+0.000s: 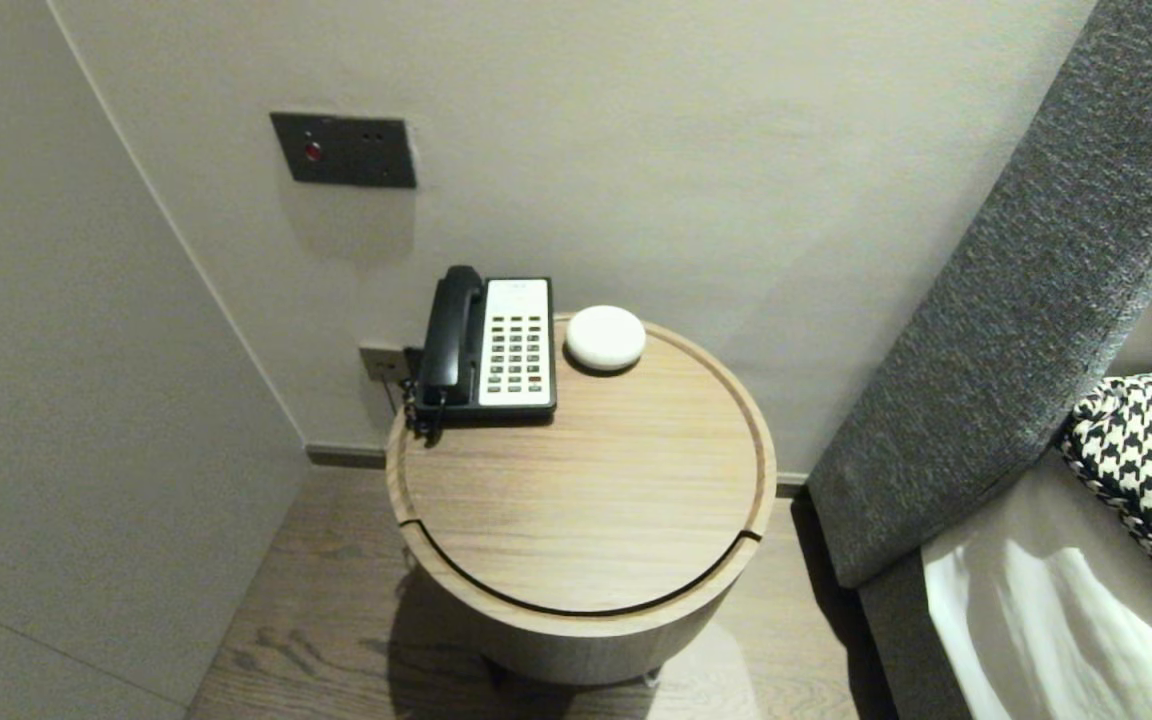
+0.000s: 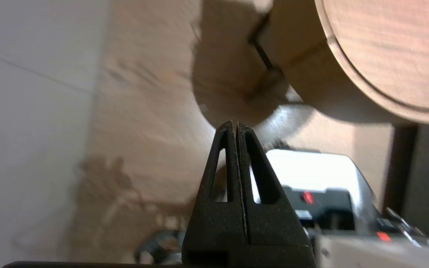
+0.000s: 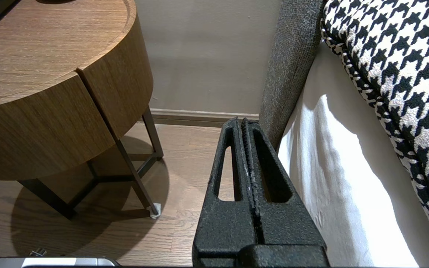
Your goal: Open the nightstand drawer
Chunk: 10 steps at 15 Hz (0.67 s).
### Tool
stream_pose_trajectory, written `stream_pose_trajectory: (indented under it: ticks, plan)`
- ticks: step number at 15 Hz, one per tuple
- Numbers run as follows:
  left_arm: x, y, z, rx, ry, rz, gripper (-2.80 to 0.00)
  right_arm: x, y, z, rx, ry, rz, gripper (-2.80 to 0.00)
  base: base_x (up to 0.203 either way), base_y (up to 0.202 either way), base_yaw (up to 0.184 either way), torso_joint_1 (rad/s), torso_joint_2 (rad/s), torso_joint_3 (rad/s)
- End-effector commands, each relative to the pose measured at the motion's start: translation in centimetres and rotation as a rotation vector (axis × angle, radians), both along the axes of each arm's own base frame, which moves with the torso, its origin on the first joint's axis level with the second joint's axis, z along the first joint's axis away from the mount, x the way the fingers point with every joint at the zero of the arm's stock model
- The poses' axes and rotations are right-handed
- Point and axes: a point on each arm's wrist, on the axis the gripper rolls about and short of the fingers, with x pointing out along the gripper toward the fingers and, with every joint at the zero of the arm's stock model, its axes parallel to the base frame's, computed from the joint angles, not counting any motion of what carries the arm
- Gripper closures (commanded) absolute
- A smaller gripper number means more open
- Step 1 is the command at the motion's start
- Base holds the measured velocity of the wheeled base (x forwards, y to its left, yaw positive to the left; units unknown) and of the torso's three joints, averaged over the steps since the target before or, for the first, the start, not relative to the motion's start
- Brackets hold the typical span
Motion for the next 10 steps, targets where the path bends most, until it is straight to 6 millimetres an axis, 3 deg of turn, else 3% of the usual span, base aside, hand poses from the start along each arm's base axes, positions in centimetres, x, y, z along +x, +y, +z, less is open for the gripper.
stream_pose_trajectory:
  ticks: [1, 10]
  plan:
    - [1.3, -0.5, -0.6, -0.009, 0.083, -0.037, 0.0, 0.3, 0.0, -1.1, -0.001, 0.038, 0.0, 0.0, 0.0, 0.0, 0.0, 0.0, 0.0, 0.0]
    - [7.0, -6.3, -3.2, -0.053, 0.339, -0.23, 0.0, 0.3, 0.0, -1.1, -0.001, 0.038, 0.0, 0.0, 0.0, 0.0, 0.0, 0.0, 0.0, 0.0]
